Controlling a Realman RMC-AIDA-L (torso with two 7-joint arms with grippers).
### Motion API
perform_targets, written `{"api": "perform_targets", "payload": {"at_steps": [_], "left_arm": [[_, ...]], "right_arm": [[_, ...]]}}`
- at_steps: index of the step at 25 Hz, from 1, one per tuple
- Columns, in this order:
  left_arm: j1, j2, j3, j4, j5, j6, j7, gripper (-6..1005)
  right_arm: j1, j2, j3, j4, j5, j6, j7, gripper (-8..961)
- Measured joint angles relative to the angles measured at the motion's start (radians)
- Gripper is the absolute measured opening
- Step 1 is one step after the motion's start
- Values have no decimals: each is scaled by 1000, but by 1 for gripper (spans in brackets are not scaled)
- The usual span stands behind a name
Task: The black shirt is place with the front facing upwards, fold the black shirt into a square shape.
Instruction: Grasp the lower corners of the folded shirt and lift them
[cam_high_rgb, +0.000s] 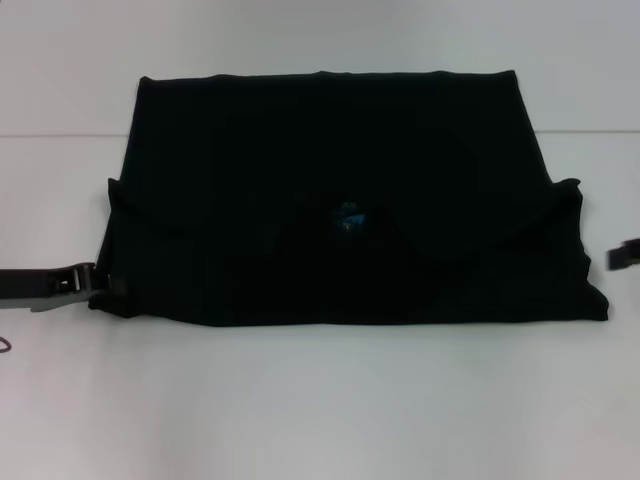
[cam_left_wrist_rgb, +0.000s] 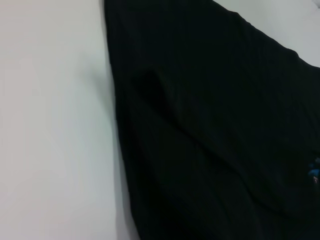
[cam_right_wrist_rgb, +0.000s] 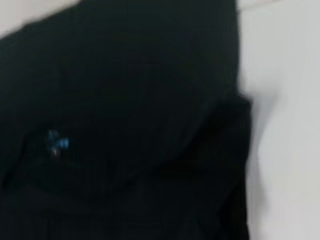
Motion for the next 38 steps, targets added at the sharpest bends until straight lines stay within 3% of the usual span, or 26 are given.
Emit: {"api": "perform_targets", "payload": {"at_steps": [4,16,23,31,38], "left_arm": [[1,2,-1,1,0,0,1,40],[0,-3,-4,2,-3,1,12,39],[0,-3,-4,2,-5,1,12,40],[-2,-2,-4,2,-7,7,12,39],[-2,0,-4,2,-9,17,12,40]], "right_arm": [[39,0,-46,106,-2,92,-7,803],[76,34,-109,193,0,239,-29,778],[84,54,-110,223,1,281,-50,763],[80,58,-134,222,-3,299,-59,746],[77,59,-134,226,-4,310,-74,567]]}}
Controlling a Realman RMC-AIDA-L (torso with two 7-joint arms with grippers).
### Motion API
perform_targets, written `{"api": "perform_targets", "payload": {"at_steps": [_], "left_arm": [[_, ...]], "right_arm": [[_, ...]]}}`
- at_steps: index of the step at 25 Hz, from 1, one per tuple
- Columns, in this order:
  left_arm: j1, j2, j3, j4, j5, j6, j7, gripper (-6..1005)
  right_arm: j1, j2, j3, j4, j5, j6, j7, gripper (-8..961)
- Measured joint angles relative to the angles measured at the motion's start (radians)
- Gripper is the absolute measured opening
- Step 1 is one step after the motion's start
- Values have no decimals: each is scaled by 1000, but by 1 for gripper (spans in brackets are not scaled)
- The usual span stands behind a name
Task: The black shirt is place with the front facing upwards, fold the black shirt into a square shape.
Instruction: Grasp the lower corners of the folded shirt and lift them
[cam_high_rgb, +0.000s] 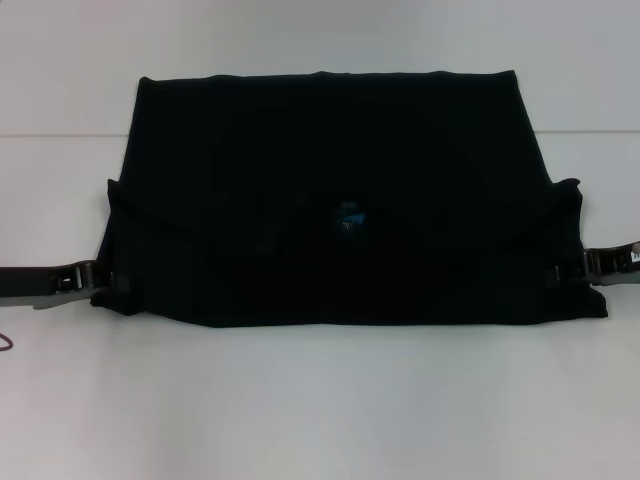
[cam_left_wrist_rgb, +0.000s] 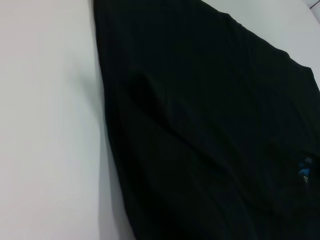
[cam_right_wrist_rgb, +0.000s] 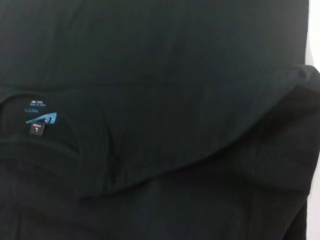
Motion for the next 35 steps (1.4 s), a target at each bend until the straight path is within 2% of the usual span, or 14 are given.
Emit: {"api": "perform_targets", "payload": {"at_steps": [2,12,18,22,29,35], "left_arm": [[0,0,0,0,0,2,1,40],[8,-3,-39,16,-4,41,15,40],[11,11,-43,16,-5,135,15,40],[18,26,-43,16,2,270,15,40],[74,43,-46,24,18,535,23,39],[97,41,-51,21,136,712,73,39]], "right_arm": [[1,0,0,0,0,2,0,516],[1,-5,1,-6,-1,-16,0,77],[-8,-30,16,-17,4,-102,-26,56],[-34,-48,18,-36,4,-215,-55,58],[-143,-61,18,-91,3,-452,-144,63],[-227,-68,20,-87,-1,-568,-246,66]]}}
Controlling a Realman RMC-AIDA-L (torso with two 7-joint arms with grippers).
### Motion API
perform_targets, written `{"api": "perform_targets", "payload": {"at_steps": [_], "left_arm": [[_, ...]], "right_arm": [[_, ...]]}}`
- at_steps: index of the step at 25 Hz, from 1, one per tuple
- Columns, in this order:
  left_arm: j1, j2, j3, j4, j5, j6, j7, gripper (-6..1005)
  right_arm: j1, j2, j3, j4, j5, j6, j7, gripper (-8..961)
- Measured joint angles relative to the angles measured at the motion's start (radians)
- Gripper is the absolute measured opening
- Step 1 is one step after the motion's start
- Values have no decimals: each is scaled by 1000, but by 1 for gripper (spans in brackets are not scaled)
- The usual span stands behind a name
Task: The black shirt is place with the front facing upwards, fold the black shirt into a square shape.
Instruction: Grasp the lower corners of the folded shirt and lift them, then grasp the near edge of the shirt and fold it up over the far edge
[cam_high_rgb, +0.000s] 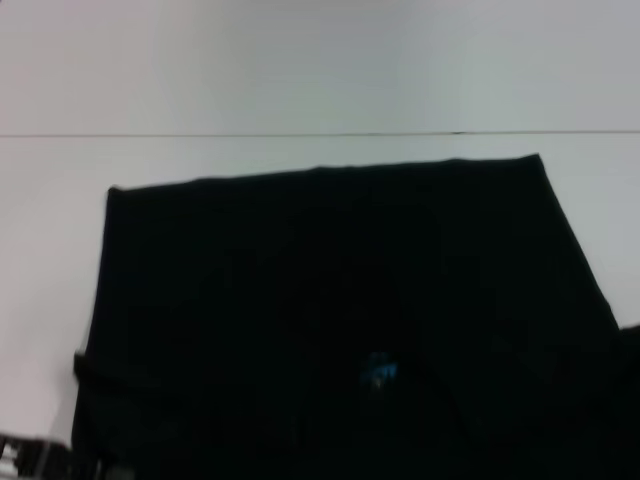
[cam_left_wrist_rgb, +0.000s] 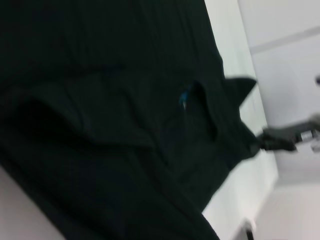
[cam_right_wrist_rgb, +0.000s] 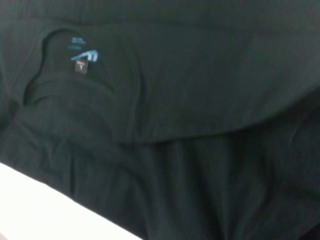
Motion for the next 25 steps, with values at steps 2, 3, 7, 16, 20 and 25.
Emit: {"api": "perform_targets", "payload": {"at_steps": [2,3,7,16,20,25], "left_arm": [[0,-4,4,-3,24,24,11,39],[-1,-5,5,-6,34,31,18,39],[-11,-6,-3,-6,31,32,21,39],[-91,11,-237,-7,27,4,4,40],[-126,23,-383,-8,24,-108,-18,40],[-143,10,-469,-31,-49,-330,-6,40]], "right_arm": [[-16,0,-2,5,-1,-13,-26,68],[-22,1,-4,7,-1,-15,-35,68],[-22,6,-2,10,0,-12,-45,71],[62,-18,156,56,116,16,-40,76],[109,-54,244,127,196,70,-21,78],[155,-62,277,221,315,269,2,82]]}}
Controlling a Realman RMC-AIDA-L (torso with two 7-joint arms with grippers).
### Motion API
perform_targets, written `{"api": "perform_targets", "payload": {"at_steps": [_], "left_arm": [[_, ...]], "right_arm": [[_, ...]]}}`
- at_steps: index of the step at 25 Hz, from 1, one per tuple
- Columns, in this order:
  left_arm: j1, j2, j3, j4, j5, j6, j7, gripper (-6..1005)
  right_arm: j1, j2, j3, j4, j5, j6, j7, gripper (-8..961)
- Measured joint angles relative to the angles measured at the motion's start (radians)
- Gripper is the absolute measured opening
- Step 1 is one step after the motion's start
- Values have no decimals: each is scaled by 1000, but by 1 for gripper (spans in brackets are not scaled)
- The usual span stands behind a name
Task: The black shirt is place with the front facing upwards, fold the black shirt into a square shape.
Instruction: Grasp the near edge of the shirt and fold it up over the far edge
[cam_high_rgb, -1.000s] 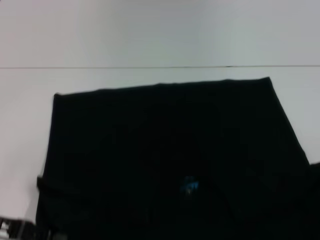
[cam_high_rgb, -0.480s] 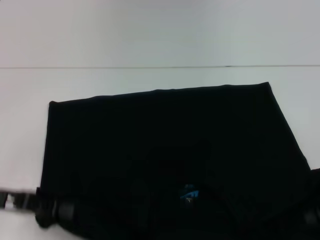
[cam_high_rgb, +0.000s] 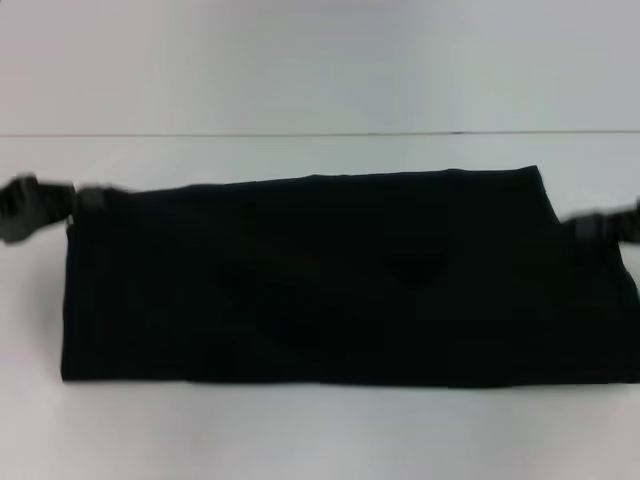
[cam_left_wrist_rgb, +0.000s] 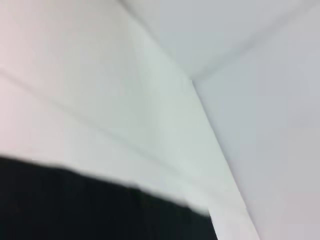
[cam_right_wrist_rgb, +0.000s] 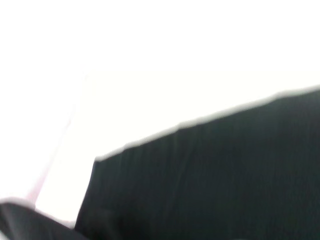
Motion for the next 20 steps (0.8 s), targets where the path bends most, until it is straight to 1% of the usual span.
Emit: {"api": "perform_targets", "payload": {"at_steps": [3,6,8,9,10,11,12,16,19,20], "left_arm": [[-13,-19,3,-28,-69,-136,42,39],[-28,-53,4,-38,-117,-254,90,39],[-38,-81,4,-40,-152,-337,126,39],[-43,-93,5,-40,-165,-367,143,39],[-47,-104,7,-41,-178,-398,162,39],[-52,-115,8,-41,-189,-427,180,39],[-58,-125,8,-42,-194,-450,199,39],[-82,-160,7,-42,-212,-541,270,39],[-98,-185,7,-43,-221,-607,308,38],[-102,-192,7,-43,-223,-629,320,38]], "right_arm": [[11,21,-1,35,99,132,-10,83],[21,65,-9,46,189,264,-41,85],[29,106,-11,47,238,370,-78,86],[31,119,-11,47,253,409,-92,87],[34,137,-11,49,273,454,-116,88],[37,147,-11,51,285,480,-132,88],[43,163,-11,58,303,520,-163,89],[65,193,-11,94,336,633,-257,91],[79,210,-11,118,370,705,-329,93],[87,225,-10,129,401,750,-384,94]]}}
